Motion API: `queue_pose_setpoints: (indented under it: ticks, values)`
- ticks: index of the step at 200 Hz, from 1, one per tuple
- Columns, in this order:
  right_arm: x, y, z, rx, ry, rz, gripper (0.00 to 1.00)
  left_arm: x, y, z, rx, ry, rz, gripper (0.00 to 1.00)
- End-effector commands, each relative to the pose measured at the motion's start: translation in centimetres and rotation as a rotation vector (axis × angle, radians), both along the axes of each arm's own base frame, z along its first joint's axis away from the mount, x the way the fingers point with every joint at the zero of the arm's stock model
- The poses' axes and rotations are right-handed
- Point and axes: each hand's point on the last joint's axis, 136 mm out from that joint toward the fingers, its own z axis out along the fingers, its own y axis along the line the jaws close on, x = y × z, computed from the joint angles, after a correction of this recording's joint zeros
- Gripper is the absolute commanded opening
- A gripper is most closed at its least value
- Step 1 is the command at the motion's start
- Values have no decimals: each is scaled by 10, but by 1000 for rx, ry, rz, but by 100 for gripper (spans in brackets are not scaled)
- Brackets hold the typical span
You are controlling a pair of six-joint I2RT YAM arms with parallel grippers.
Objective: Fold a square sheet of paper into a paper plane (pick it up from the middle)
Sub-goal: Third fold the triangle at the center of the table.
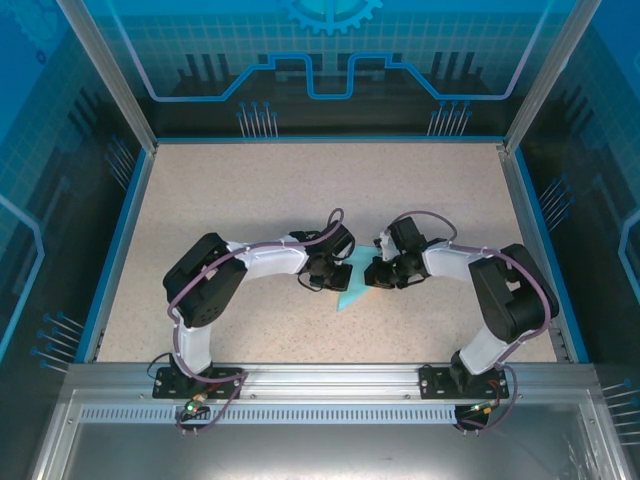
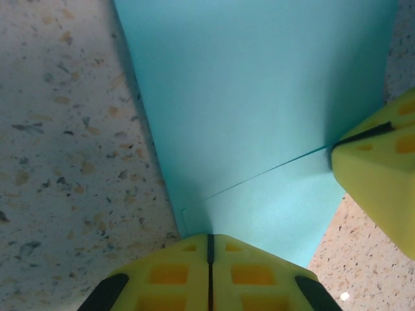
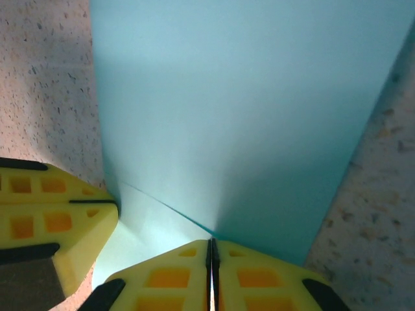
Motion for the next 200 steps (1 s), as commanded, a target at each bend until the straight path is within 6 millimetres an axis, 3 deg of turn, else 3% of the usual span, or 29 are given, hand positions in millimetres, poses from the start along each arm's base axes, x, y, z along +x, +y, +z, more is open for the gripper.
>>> queue_pose_setpoints:
  ticks: [1, 48, 77, 200]
  values:
    - [-2, -9, 12, 6, 5, -21, 15, -3, 9, -19, 39, 25, -3, 7]
    - [-5, -19, 30, 18, -19, -55, 28, 0, 7, -19, 33, 19, -5, 7]
    - [-8, -29, 23, -16, 2, -86, 40, 3, 6, -18, 29, 11, -7, 8]
    - [-3, -20, 4, 38, 80, -131, 45, 1, 8, -25, 1, 35, 3, 8]
